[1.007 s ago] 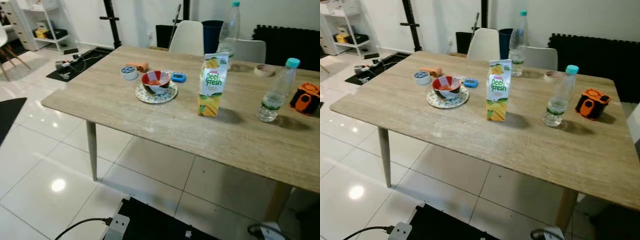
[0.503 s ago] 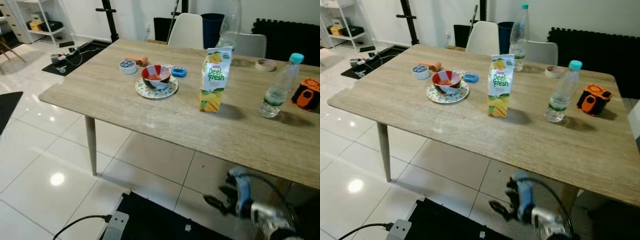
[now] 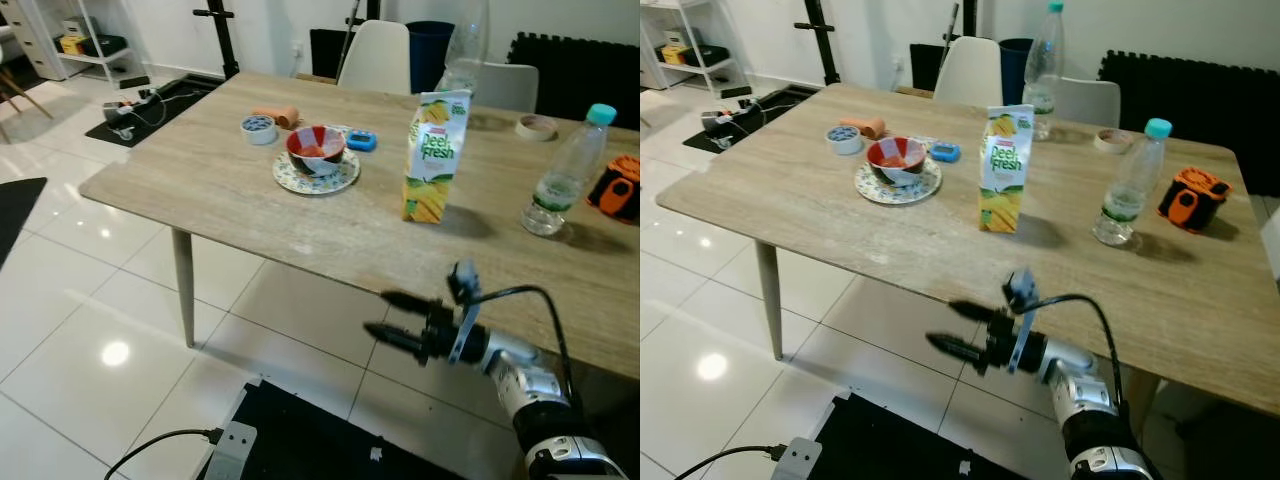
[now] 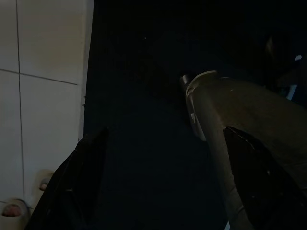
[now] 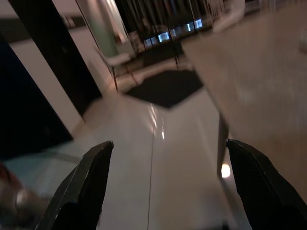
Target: Restocking fridge
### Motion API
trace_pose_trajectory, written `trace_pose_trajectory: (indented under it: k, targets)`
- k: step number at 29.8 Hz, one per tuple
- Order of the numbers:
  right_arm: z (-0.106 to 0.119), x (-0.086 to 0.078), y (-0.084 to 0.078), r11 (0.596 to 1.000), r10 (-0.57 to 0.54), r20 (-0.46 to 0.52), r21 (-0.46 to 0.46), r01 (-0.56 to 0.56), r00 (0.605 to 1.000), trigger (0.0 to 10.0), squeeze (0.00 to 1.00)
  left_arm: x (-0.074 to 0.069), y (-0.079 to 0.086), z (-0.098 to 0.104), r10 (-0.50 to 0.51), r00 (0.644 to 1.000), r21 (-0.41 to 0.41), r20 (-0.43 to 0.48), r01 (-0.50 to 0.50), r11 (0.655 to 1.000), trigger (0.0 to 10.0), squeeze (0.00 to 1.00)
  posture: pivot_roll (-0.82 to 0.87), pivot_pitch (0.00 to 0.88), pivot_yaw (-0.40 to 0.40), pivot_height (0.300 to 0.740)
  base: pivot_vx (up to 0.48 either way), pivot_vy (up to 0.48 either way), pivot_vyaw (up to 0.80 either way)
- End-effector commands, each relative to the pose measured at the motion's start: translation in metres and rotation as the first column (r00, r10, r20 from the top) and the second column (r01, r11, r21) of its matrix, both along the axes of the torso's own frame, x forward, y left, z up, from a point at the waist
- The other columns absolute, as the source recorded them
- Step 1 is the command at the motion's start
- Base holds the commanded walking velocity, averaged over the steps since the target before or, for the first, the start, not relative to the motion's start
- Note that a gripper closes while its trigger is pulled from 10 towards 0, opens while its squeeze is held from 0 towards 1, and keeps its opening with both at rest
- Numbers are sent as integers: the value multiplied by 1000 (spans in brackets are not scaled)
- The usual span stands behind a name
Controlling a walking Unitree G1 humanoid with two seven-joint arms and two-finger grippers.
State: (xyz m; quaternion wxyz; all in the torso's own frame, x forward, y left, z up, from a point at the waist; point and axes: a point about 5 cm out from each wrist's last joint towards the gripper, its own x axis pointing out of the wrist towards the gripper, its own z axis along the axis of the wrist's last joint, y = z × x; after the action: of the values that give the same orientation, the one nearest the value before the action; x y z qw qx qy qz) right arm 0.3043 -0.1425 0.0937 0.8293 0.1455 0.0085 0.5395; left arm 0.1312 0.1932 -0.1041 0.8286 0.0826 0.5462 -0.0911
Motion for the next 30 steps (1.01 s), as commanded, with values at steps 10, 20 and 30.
trace_pose_trajectory:
  k: [10, 20, 30]
  targets:
    - [101, 50, 3, 954, -227, 230, 247, 169, 946, 10000, 1000, -12, -1, -4, -29, 999, 5, -39, 29, 1000, 10000, 0, -33, 0, -3, 740, 0, 0, 0]
    - [188, 83, 10, 918, -395, 412, 221, 331, 821, 10000, 1000, -27, 2, -7, -73, 995, 14, -74, 74, 997, 10000, 0, -41, 62, -13, 740, 0, 0, 0]
    - [212, 101, 14, 837, -441, 570, -18, 546, 694, 10000, 0, -21, 0, -6, -60, 997, 3, -38, 60, 998, 10000, 0, -10, 128, -33, 740, 0, 0, 0]
